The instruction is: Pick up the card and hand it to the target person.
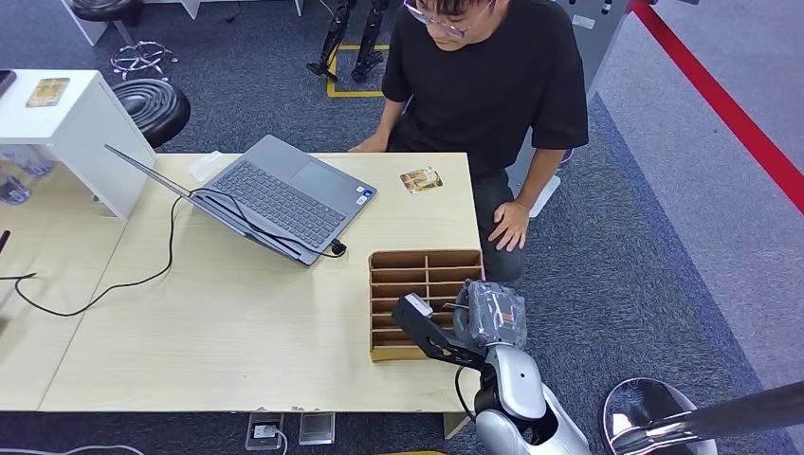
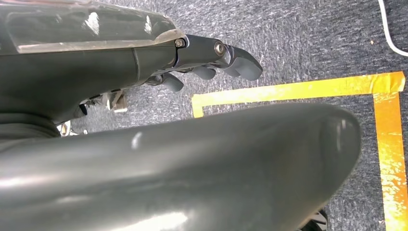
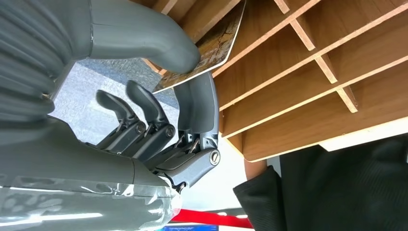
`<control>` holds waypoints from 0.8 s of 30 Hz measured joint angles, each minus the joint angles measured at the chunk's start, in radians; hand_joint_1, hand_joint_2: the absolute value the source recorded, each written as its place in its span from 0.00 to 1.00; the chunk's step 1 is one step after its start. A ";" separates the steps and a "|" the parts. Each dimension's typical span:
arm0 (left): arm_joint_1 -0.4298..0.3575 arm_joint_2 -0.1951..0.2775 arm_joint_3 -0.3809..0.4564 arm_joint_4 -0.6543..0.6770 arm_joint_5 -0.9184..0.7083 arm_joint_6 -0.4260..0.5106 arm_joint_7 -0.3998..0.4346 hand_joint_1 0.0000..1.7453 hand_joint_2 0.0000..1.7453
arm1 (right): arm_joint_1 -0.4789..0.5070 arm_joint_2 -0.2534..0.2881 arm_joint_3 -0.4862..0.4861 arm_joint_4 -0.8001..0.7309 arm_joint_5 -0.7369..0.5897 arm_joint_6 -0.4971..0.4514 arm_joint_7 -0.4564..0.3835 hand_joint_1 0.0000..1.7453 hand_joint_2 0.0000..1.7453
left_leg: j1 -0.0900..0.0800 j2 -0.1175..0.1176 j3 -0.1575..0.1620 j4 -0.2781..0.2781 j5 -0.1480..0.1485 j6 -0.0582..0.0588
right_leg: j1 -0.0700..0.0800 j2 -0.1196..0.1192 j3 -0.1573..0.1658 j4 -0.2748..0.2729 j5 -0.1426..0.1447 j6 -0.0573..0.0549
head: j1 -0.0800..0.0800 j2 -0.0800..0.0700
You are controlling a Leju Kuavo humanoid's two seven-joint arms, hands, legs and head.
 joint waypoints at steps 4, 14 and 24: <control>0.000 0.000 0.000 0.000 -0.015 0.000 -0.001 0.00 0.00 | -0.002 0.000 0.000 0.000 -0.014 -0.009 0.000 0.99 1.00 | 0.000 0.000 0.000 0.000 0.000 0.000 | 0.000 0.000 0.000 0.000 0.000 0.000 | 0.000 0.000; 0.000 0.000 0.000 0.000 -0.003 0.005 -0.002 0.00 0.00 | -0.006 -0.002 0.006 -0.004 -0.018 -0.061 0.000 0.99 1.00 | 0.000 0.000 0.000 0.000 0.000 0.000 | 0.000 0.000 0.000 0.000 0.000 0.000 | 0.000 0.000; 0.001 0.000 0.001 0.000 0.004 0.011 -0.011 0.00 0.00 | -0.043 -0.043 0.046 -0.141 0.018 -0.157 -0.003 0.99 1.00 | 0.000 0.000 0.000 0.000 0.000 0.000 | 0.000 0.000 0.000 0.000 0.000 0.000 | 0.000 0.000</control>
